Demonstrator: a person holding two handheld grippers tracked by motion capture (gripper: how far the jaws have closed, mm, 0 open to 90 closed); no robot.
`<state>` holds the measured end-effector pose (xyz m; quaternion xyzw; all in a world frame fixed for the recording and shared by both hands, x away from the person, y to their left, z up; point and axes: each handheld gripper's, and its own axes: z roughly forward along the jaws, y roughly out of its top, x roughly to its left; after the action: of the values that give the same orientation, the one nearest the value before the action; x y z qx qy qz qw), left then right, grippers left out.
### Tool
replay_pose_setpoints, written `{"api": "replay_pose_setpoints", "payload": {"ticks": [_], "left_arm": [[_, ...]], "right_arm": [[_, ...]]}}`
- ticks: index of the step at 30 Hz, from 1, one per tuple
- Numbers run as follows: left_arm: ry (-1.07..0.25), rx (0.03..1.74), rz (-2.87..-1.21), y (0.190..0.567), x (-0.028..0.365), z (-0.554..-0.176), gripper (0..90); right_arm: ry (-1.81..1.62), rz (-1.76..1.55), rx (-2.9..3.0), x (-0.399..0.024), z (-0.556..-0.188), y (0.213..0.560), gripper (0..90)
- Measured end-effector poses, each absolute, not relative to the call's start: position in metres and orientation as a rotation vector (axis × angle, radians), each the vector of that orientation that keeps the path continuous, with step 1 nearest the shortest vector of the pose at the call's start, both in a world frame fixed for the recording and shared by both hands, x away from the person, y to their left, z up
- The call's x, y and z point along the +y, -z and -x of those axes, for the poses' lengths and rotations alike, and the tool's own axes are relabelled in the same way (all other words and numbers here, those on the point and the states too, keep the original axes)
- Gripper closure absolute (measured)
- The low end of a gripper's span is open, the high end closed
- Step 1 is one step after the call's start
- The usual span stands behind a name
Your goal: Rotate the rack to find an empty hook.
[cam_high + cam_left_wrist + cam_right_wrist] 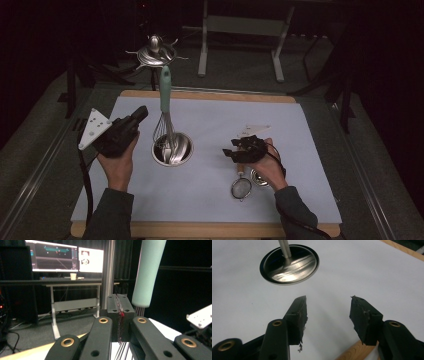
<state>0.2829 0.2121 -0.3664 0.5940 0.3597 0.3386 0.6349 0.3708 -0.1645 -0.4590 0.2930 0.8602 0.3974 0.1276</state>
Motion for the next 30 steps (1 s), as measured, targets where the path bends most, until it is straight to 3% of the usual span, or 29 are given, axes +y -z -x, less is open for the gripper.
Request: {"api": "replay_pose_setpoints", "payload": {"ticks": [14, 30], "left_arm": [[-0.793, 0.718, -1.267, 0.333, 0.207, -0.293, 90.0], [-0.784, 0.668, -1.091, 0.303, 0.208, -0.301, 90.0]], "right_arm": [[-1.129, -0.969, 2.454, -0.195, -0.362, 0.475, 49.2], [-1.349, -1.141, 2.329, -0.239, -0.345, 0.486, 49.1]]}}
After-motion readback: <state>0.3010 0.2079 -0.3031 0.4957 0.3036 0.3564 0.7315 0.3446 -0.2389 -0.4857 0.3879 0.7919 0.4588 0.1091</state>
